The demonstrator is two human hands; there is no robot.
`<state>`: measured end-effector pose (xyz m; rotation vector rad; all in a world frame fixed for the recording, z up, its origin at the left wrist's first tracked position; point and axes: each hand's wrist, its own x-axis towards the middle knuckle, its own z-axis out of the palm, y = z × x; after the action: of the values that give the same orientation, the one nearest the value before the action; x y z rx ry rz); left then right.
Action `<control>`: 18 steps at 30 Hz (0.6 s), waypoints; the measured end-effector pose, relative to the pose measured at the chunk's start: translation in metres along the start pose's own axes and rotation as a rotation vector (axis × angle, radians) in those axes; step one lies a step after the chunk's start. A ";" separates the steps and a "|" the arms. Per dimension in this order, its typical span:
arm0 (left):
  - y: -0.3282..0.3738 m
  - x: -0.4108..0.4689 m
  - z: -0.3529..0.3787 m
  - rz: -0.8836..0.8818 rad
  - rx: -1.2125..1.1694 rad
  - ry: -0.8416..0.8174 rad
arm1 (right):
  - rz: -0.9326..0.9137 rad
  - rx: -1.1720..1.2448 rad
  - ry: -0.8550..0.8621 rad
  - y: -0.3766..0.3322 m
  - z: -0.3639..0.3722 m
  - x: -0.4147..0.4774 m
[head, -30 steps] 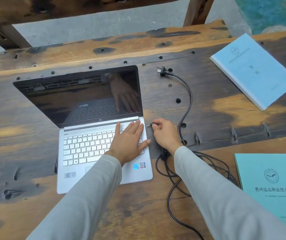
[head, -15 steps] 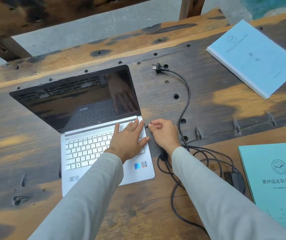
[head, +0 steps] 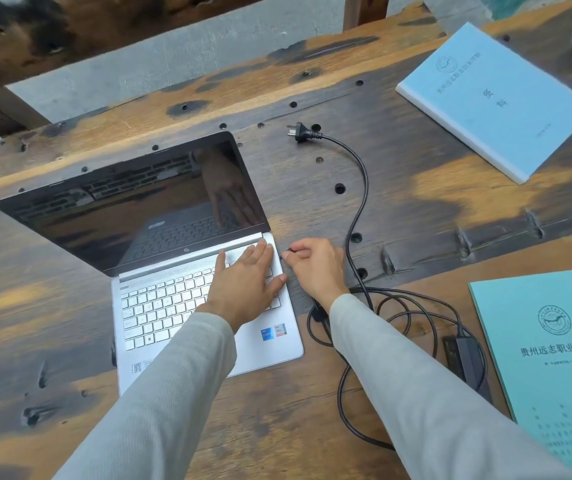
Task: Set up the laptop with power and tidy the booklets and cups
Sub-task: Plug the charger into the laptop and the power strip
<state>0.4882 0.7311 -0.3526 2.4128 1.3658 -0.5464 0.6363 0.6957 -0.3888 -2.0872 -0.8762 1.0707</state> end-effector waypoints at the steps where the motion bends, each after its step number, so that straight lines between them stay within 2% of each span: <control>1: 0.000 0.000 0.000 0.000 0.001 0.000 | 0.014 0.004 -0.001 0.001 0.000 0.001; 9: -0.001 0.000 0.003 0.007 0.004 0.011 | 0.034 -0.010 0.047 -0.006 -0.002 0.003; 18: -0.002 -0.001 0.003 0.007 -0.020 0.013 | -0.003 -0.060 0.015 -0.010 -0.001 0.005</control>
<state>0.4857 0.7297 -0.3547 2.4086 1.3608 -0.5137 0.6364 0.7051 -0.3830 -2.1395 -0.9137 1.0378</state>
